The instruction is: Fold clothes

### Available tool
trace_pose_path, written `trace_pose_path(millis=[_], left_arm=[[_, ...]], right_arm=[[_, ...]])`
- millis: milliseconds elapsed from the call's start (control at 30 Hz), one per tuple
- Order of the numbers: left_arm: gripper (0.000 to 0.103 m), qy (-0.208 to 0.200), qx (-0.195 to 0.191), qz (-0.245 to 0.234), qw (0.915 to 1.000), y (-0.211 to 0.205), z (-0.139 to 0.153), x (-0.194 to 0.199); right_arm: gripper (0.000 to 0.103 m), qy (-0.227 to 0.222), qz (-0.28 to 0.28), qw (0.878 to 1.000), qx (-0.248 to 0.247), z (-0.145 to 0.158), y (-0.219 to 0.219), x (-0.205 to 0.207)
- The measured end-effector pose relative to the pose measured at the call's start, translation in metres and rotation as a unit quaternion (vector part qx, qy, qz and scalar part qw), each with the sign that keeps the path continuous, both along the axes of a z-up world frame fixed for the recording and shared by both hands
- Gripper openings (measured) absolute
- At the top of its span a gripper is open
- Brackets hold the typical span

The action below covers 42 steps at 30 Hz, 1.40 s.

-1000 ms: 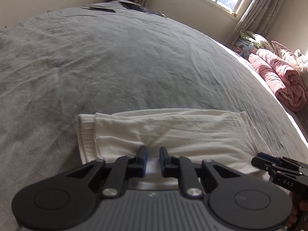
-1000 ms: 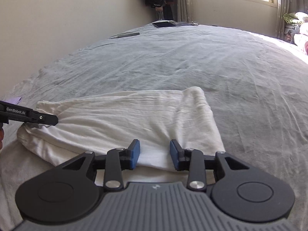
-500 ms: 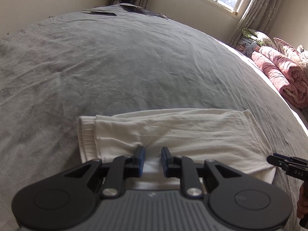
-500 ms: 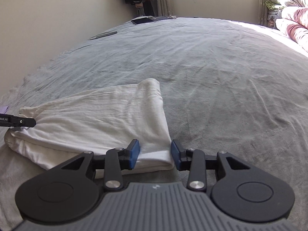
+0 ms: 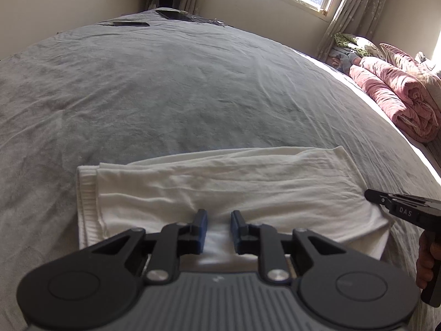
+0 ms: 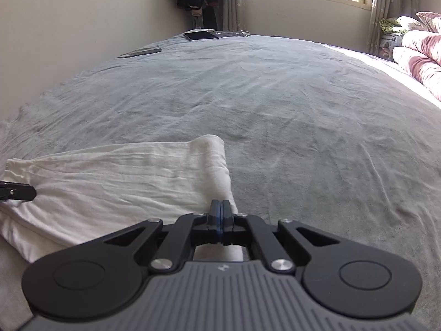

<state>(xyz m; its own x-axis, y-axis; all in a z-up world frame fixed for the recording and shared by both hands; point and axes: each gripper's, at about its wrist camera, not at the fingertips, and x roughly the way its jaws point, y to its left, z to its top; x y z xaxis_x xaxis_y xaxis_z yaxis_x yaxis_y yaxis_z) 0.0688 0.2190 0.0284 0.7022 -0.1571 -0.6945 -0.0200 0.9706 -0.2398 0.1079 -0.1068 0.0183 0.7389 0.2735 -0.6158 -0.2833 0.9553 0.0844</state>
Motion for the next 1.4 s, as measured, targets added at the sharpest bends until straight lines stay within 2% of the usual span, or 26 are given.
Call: trace_pose_path(millis=[133,267,400,500,600,633,700,767,833,867,967,1067,1200,1267,1400], left_arm=[[0.021,-0.008,-0.012,-0.002,0.9999,0.001,0.006,-0.001],[0.024,-0.016,-0.012,-0.009,0.9998,-0.004,0.009,0.0],[0.024,-0.007,-0.008,0.001,0.9999,-0.003,0.002,0.004],[0.024,-0.004,-0.013,0.003,0.9999,0.001,0.001,0.004],[0.024,-0.01,-0.007,0.011,0.9999,0.005,0.007,0.003],[0.024,-0.014,-0.009,0.016,0.9997,0.008,0.008,0.004],[0.025,-0.019,-0.016,0.026,0.9994,0.015,0.01,0.005],[0.025,-0.015,-0.021,0.039,0.9989,0.022,0.008,0.007],[0.025,-0.01,-0.017,0.053,0.9984,0.028,0.002,0.009],[0.024,-0.009,-0.016,0.057,0.9982,0.031,0.0,0.01],[0.023,-0.006,-0.025,0.065,0.9975,0.038,0.0,0.009],[0.023,-0.012,-0.03,0.071,0.9969,0.04,0.006,0.006],[0.025,-0.016,-0.035,0.074,0.9965,0.042,0.008,0.005],[0.025,-0.012,-0.035,0.079,0.9962,0.043,0.005,0.005],[0.025,-0.006,-0.036,0.089,0.9953,0.046,0.001,0.006]], right_arm=[[0.0,-0.007,-0.023,0.999,-0.023,0.003,-0.002,0.001],[0.001,-0.034,0.013,0.999,-0.001,0.017,0.013,0.004],[0.001,-0.01,0.041,0.999,-0.008,0.01,0.033,0.029],[0.0,0.005,0.024,1.0,0.003,0.0,0.026,0.043],[0.002,-0.007,0.003,1.0,-0.017,0.009,0.029,0.043],[0.005,-0.014,0.01,1.0,-0.015,0.013,0.032,0.042],[0.005,-0.022,0.031,0.999,0.002,0.019,0.037,0.044],[0.005,-0.017,0.034,0.999,-0.019,0.017,0.047,0.053],[0.0,0.004,0.024,0.999,-0.045,0.007,0.052,0.068],[0.0,0.004,0.019,0.999,-0.048,0.004,0.051,0.072],[0.001,-0.001,-0.032,0.995,-0.096,-0.002,0.042,0.077],[0.004,-0.003,-0.042,0.997,-0.069,0.002,0.031,0.07],[0.004,-0.034,-0.012,0.999,-0.031,0.023,0.042,0.048],[0.005,-0.03,0.032,0.999,-0.006,0.028,0.058,0.043],[0.005,-0.018,0.126,0.992,-0.013,0.025,0.111,0.029]])
